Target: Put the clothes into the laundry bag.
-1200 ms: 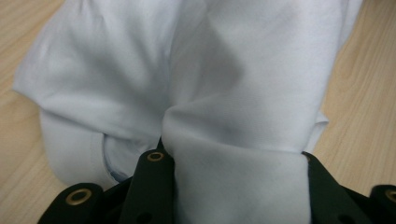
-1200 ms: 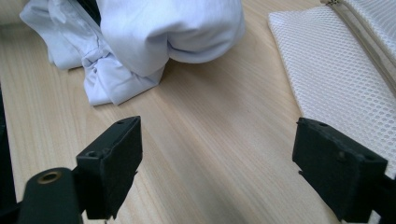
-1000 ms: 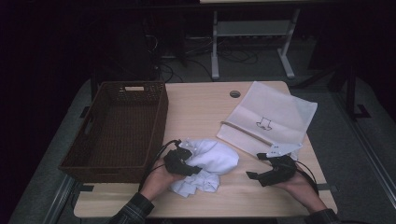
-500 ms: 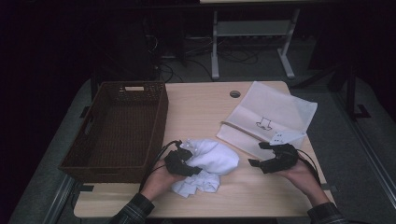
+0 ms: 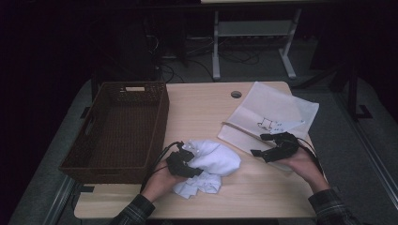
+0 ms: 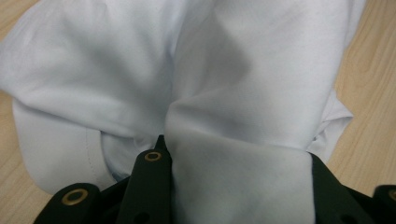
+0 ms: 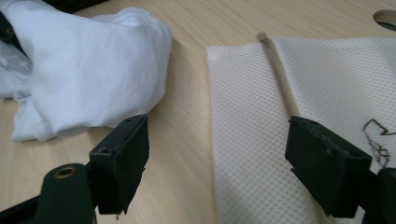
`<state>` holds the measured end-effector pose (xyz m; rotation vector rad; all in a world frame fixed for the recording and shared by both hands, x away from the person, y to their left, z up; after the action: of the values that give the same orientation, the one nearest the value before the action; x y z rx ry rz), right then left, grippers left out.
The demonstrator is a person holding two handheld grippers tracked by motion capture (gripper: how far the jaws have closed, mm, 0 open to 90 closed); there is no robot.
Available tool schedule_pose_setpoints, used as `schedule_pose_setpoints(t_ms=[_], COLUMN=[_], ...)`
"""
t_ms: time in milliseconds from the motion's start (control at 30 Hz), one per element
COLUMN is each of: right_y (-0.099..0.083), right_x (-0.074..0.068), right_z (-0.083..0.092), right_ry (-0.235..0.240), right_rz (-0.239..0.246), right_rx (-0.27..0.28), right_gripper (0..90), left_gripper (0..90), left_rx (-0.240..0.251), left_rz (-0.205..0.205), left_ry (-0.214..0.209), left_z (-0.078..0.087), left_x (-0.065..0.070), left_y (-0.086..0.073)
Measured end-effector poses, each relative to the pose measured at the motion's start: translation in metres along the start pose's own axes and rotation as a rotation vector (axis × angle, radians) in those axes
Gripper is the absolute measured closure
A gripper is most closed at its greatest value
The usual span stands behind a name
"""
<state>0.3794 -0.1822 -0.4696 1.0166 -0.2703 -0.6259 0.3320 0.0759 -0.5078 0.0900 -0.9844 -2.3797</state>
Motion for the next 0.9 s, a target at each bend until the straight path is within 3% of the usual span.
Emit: schedule_pose_setpoints(t_ms=[100, 200, 300, 400, 533, 633, 900], right_y=[0.005, 0.008, 0.013, 0.014, 0.015, 0.007, -0.003], right_x=[0.009, 0.017, 0.025, 0.035, 0.052, 0.063, 0.079], right_z=[-0.001, -0.004, -0.006, -0.009, -0.012, -0.014, -0.018], right_ry=[0.007, -0.001, 0.004, -0.02, -0.029, -0.041, -0.029], right_rz=[-0.013, -0.013, -0.022, -0.01, -0.029, -0.004, -0.006], right_rx=[0.022, 0.011, 0.045, 0.019, 0.071, 0.008, 0.004], right_gripper=[22.2, 22.7, 24.9, 24.7, 27.9, 27.5, 27.5], left_gripper=[65.1, 65.1, 65.1, 65.1, 65.2, 65.2, 65.2], left_rx=[0.0, -0.003, -0.002, -0.003, -0.003, -0.002, 0.002], left_rz=[-0.002, 0.0, 0.003, 0.002, 0.0, 0.0, 0.003], left_ry=[0.007, 0.008, 0.004, 0.002, 0.002, 0.0, -0.002], left_z=[0.0, 0.0, 0.0, 0.0, 0.0, 0.0, 0.0], left_x=[0.0, 0.0, 0.0, 0.0, 0.0, 0.0, 0.0], left_y=[0.0, 0.0, 0.0, 0.0, -0.001, -0.001, -0.001])
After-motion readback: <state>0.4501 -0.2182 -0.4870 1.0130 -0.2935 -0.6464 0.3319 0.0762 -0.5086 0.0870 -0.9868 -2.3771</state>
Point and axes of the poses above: each handheld gripper's, and its own axes: z roughly backward along the jaws, y roughly out of its top, x roughly to its right, the point moved 8 cm from there along -z, roughly forward along the jaws, and after that the axes turned 9 degrees about x, right-handed, at the moved point
